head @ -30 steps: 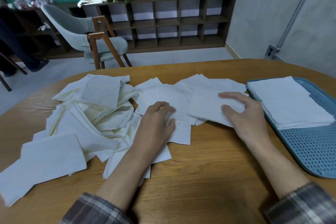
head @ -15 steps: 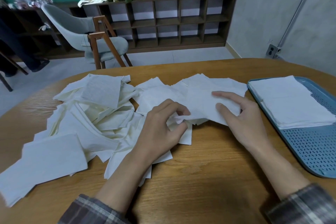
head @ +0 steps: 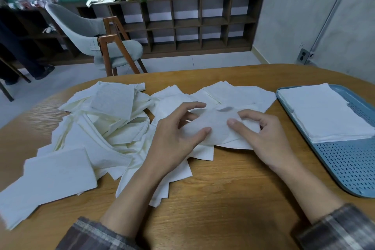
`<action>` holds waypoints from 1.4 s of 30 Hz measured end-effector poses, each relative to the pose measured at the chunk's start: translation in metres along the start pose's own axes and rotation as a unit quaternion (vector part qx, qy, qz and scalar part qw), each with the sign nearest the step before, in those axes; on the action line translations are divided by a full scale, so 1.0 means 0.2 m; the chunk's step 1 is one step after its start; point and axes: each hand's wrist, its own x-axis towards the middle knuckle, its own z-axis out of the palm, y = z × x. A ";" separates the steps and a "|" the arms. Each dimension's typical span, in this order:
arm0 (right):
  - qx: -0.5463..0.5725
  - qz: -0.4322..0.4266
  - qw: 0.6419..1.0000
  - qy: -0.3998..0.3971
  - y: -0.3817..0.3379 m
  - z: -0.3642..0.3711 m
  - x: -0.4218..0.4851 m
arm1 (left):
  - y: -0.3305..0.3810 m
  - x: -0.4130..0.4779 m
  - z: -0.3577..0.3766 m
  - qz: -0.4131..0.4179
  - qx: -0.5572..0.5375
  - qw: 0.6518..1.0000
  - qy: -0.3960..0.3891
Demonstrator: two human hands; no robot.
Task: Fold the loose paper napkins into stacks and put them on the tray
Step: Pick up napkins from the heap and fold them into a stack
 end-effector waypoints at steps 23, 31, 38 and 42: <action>0.113 0.086 0.988 -0.058 -0.05 0.04 0.00 | -0.04 0.01 0.02 -0.038 0.026 0.999 -0.001; 0.177 0.108 0.977 -0.041 -0.06 0.01 0.01 | -0.03 0.00 0.00 -0.123 -0.106 0.985 -0.054; 0.117 0.052 0.981 -0.146 -0.04 -0.03 0.01 | -0.05 0.01 0.00 -0.110 -0.101 0.988 -0.029; -0.036 0.030 0.998 -0.053 0.00 -0.02 0.01 | -0.08 0.01 0.02 -0.060 -0.006 0.998 -0.025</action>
